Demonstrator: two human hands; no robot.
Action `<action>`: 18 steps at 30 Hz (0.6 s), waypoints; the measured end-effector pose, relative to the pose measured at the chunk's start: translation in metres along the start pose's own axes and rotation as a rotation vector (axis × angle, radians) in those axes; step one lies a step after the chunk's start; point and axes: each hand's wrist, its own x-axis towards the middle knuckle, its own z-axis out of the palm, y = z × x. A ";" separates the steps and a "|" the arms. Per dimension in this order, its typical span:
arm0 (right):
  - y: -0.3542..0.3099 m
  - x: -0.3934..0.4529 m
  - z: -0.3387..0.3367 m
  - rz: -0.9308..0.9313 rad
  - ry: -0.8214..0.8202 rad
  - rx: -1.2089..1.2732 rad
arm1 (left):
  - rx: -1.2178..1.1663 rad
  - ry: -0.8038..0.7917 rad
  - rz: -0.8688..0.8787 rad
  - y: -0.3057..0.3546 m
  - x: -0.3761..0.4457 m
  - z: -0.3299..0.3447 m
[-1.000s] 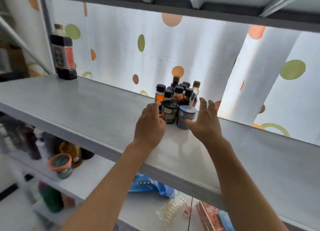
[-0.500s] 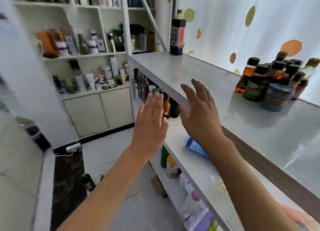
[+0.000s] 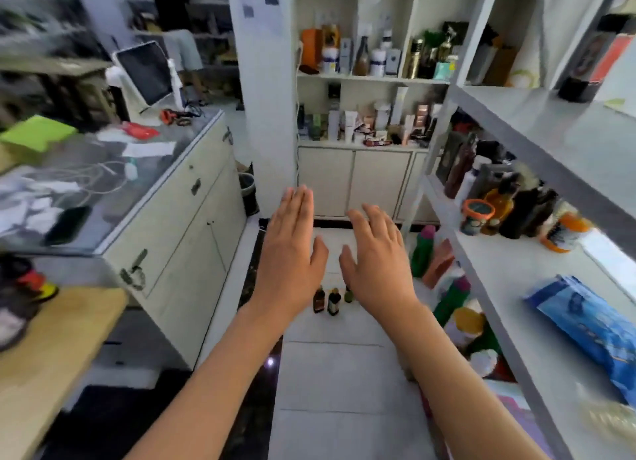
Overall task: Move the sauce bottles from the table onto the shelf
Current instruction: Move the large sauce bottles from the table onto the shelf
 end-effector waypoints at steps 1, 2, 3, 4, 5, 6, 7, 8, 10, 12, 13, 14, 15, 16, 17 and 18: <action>-0.020 0.002 0.010 -0.035 -0.012 0.006 | 0.015 0.010 -0.031 -0.017 -0.009 -0.015; -0.044 0.003 0.020 -0.072 -0.024 0.010 | 0.031 0.015 -0.060 -0.036 -0.019 -0.031; -0.067 0.003 0.029 -0.104 -0.036 0.017 | 0.051 0.017 -0.088 -0.054 -0.029 -0.048; -0.087 0.003 0.036 -0.130 -0.049 0.027 | 0.072 0.018 -0.111 -0.069 -0.038 -0.062; -0.113 0.003 0.046 -0.168 -0.068 0.040 | 0.100 0.025 -0.148 -0.087 -0.050 -0.079; -0.137 0.003 0.055 -0.205 -0.085 0.054 | 0.126 0.033 -0.185 -0.104 -0.062 -0.096; -0.162 0.002 0.066 -0.240 -0.100 0.069 | 0.156 0.043 -0.217 -0.123 -0.075 -0.112; -0.186 0.000 0.077 -0.273 -0.119 0.083 | 0.188 0.050 -0.249 -0.140 -0.089 -0.129; -0.229 -0.006 0.098 -0.327 -0.166 0.103 | 0.245 0.053 -0.314 -0.170 -0.116 -0.156; -0.271 -0.016 0.119 -0.391 -0.214 0.125 | 0.288 0.061 -0.392 -0.200 -0.144 -0.182; -0.291 -0.022 0.130 -0.421 -0.238 0.139 | 0.305 0.067 -0.431 -0.214 -0.158 -0.196; -0.308 -0.027 0.138 -0.445 -0.257 0.152 | 0.314 0.071 -0.461 -0.225 -0.169 -0.206; -0.328 -0.033 0.149 -0.471 -0.280 0.168 | 0.323 0.080 -0.498 -0.239 -0.182 -0.220; -0.346 -0.038 0.159 -0.496 -0.303 0.180 | 0.329 0.088 -0.540 -0.252 -0.195 -0.232; -0.365 -0.044 0.169 -0.516 -0.326 0.189 | 0.337 0.096 -0.580 -0.266 -0.207 -0.244; -0.383 -0.049 0.179 -0.535 -0.351 0.198 | 0.348 0.105 -0.617 -0.279 -0.219 -0.255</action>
